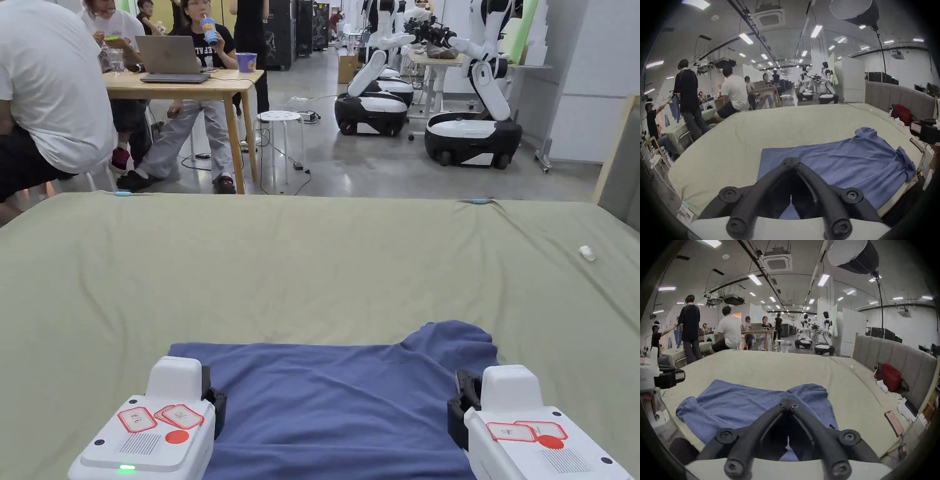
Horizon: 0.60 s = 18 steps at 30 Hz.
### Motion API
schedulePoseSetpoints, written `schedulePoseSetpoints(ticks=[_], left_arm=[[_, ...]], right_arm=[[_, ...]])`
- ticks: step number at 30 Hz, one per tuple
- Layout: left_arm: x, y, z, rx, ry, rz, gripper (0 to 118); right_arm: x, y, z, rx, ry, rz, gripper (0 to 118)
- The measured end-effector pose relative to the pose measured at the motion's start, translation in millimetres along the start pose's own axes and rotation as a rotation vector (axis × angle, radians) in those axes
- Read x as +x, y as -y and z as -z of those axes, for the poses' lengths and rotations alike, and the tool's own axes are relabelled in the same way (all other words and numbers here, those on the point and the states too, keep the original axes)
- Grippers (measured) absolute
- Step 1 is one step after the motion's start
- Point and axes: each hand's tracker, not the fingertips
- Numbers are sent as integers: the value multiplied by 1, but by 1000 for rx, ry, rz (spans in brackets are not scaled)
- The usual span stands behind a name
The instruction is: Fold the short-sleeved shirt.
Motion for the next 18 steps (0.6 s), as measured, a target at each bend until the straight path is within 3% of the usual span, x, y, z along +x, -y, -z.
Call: schedulePoseSetpoints(ticks=[3,5,12,14,16,17,18], left_arm=[[-16,3,32,-128,9,-23,0],[-36,12,68,-261,36,-133,0],[-66,-3,170,-320,-42,-52,0],[-68,-14,196,-328,-66,-27,33],[-73,-21,224,-340,-97,-15,55],[-74,-23,235,-362,-109,-7,91],[-76,-23,249,-386,-119,-5,107]], right_arm=[[5,-2,9,-16,-6,-10,0],[9,-3,17,-23,-2,-20,0],[26,0,54,-80,8,-33,0],[31,0,65,-99,16,-35,0],[37,1,75,-115,24,-36,0],[40,1,79,-121,28,-37,0],[44,2,84,-131,33,-38,0]])
